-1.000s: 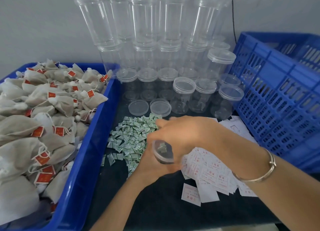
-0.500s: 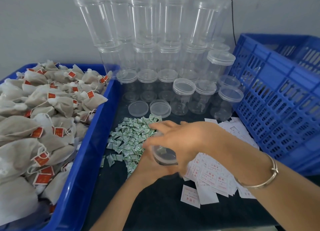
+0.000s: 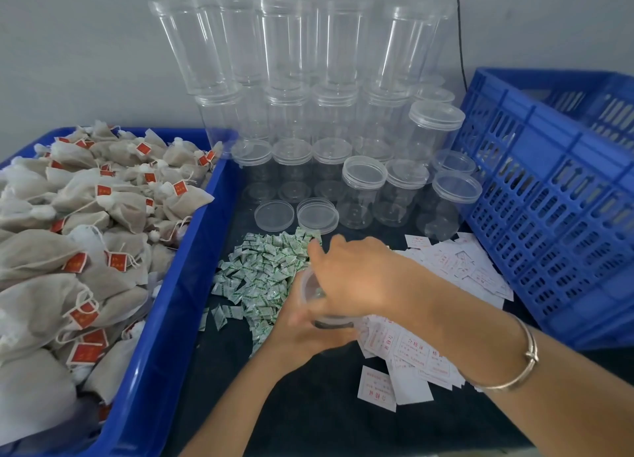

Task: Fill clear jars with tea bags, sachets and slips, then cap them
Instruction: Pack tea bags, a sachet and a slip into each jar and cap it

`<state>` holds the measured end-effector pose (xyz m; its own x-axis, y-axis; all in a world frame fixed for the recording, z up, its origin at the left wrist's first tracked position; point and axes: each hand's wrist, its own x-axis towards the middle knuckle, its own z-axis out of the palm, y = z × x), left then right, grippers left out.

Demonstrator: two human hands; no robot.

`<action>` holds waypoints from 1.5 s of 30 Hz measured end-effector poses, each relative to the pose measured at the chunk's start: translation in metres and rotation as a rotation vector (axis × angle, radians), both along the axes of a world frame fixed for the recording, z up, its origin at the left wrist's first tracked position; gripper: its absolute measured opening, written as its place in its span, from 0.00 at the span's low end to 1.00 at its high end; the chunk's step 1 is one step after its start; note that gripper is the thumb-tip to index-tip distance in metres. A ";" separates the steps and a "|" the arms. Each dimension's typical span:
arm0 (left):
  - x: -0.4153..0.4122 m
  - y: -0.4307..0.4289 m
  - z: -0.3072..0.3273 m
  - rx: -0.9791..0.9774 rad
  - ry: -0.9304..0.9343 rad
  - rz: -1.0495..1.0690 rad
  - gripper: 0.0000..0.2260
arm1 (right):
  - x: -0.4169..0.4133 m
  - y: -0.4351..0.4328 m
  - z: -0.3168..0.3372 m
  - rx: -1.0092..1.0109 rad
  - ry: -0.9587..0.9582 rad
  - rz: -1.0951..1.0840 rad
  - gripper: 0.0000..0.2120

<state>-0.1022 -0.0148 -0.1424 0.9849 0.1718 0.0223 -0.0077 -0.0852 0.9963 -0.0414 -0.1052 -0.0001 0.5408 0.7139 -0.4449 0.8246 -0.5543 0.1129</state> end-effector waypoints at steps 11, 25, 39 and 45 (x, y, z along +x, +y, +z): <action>0.001 0.000 -0.009 0.059 -0.033 -0.019 0.40 | -0.006 -0.002 0.002 -0.048 -0.051 0.045 0.34; -0.006 -0.002 -0.005 0.075 -0.015 0.031 0.38 | 0.043 -0.022 0.038 0.588 0.124 0.091 0.28; -0.007 -0.002 -0.004 0.065 -0.044 0.023 0.40 | 0.140 0.093 -0.089 0.527 0.012 -0.231 0.34; -0.003 -0.001 -0.009 0.089 -0.038 0.021 0.41 | 0.157 0.113 -0.107 0.420 0.008 -0.236 0.31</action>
<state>-0.1052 -0.0157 -0.1519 0.9793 0.1879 0.0757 -0.0427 -0.1741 0.9838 0.1154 0.0080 -0.1071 0.7074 0.6909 -0.1494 0.6706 -0.7228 -0.1671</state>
